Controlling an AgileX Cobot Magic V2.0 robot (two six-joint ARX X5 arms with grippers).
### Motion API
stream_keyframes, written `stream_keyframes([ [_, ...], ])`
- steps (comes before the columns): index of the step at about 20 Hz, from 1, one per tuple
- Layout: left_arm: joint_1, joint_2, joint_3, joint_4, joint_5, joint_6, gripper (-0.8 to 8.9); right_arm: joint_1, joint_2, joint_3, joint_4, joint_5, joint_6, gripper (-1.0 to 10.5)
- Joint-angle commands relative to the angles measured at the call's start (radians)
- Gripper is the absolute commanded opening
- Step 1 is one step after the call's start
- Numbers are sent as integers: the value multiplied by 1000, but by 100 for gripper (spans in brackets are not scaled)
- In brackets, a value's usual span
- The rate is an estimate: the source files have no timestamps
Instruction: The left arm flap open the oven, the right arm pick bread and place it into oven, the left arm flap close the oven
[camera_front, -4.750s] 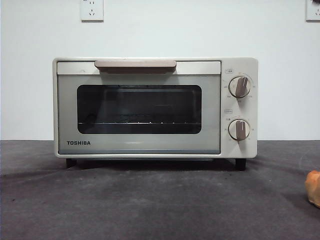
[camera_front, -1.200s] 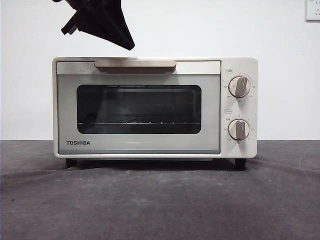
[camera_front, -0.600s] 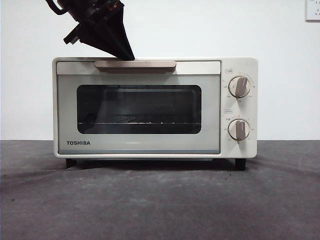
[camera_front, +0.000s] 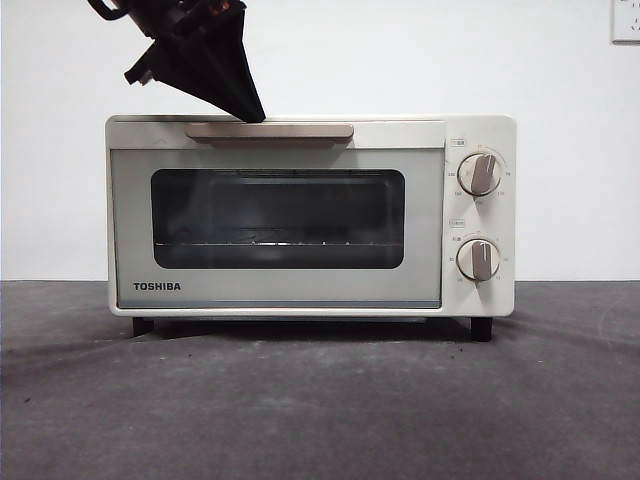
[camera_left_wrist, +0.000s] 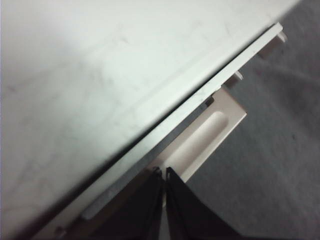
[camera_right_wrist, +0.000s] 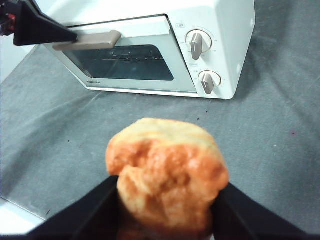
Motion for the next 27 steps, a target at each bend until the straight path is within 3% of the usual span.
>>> stream_keyframes([
  [1, -18, 32, -3, -73, -43, 42, 16, 5, 2, 6, 9, -3, 10, 220],
  [16, -52, -32, -58, -133, -49, 33, 16, 5, 2, 6, 8, -3, 11, 220],
  [27, -80, -201, -439, 123, -49, -93, 16, 5, 2, 6, 9, -26, 10, 220],
])
